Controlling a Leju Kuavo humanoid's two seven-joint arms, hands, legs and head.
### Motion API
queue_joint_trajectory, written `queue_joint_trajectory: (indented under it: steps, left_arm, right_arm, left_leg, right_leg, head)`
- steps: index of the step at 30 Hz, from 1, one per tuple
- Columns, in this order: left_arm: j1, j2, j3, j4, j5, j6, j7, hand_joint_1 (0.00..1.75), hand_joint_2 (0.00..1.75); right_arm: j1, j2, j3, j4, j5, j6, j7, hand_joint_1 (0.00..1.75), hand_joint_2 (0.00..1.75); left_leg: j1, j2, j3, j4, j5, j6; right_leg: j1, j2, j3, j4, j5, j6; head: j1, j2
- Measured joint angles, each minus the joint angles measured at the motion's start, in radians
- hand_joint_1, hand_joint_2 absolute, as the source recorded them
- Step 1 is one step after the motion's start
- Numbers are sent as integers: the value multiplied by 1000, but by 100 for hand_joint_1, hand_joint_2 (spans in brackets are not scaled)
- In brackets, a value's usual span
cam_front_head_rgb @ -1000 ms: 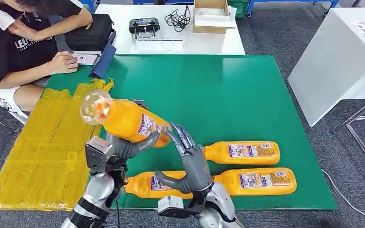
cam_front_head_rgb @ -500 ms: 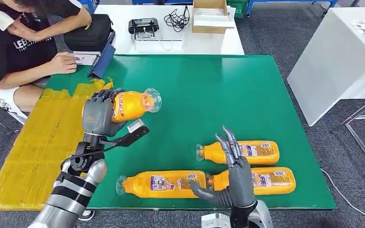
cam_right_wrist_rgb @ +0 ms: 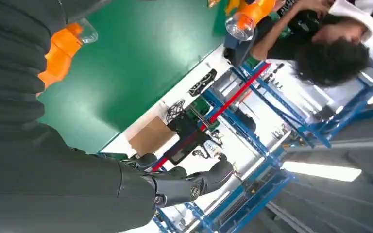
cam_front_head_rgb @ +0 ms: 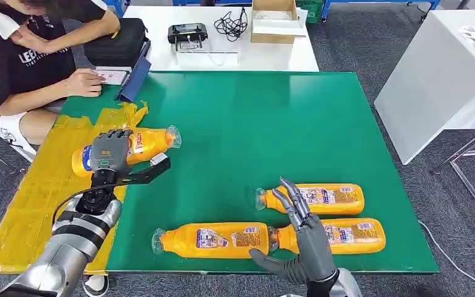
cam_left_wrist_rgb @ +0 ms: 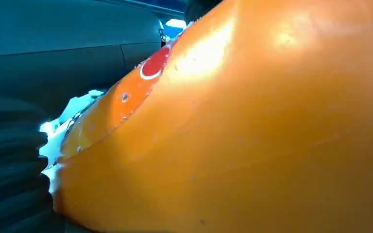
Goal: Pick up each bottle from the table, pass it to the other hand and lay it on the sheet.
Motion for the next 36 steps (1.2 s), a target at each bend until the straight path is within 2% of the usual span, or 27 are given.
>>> queue_joint_trajectory:
  steps: [6,7,8,9,13,17,21,27,36]
  left_arm:
    - [-27,30,26,101,-32,-52,44,175,175]
    - [-28,32,29,118,-33,-56,43,148,175]
    - [-28,34,31,130,-33,-61,42,17,175]
    - [-27,36,32,146,-33,-63,38,0,175]
    - [-25,33,32,194,-11,-59,-3,0,175]
    - [-33,27,33,227,66,-88,-99,0,175]
    - [-45,27,33,246,115,-120,-141,0,175]
    - [-39,24,35,251,294,-102,-285,0,175]
    - [148,-18,59,-36,734,26,-601,0,175]
  right_arm:
    - [-7,-34,26,22,127,32,59,0,175]
    - [-11,-36,29,32,131,33,71,0,175]
    - [-15,-37,31,42,137,32,81,0,175]
    - [-21,-38,35,52,144,33,95,0,175]
    - [-43,-41,45,96,163,37,141,0,175]
    - [-72,-47,51,152,228,34,213,0,175]
    - [-93,-51,51,206,253,28,238,0,175]
    - [-110,-51,49,264,249,17,274,0,175]
    - [-159,-35,56,343,342,-38,333,0,175]
  left_leg:
    - [0,0,0,0,0,0]
    - [0,0,0,0,0,0]
    - [0,-1,0,0,0,0]
    - [0,-1,0,0,0,0]
    - [0,0,0,0,0,0]
    - [0,-1,0,0,0,0]
    - [0,-1,3,0,0,0]
    - [0,-1,6,0,0,0]
    - [-1,0,4,0,0,0]
  right_leg:
    - [0,0,-1,0,0,0]
    - [0,0,0,0,0,0]
    - [0,-1,0,0,0,0]
    - [0,-1,0,0,0,0]
    - [0,0,0,0,0,0]
    - [0,-1,1,0,0,0]
    - [0,-1,3,0,0,0]
    - [0,-1,6,0,0,0]
    - [0,0,4,0,0,0]
  head:
    - [0,0]
    - [0,0]
    - [0,0]
    - [0,0]
    - [0,0]
    - [0,0]
    - [0,0]
    - [1,0]
    - [1,0]
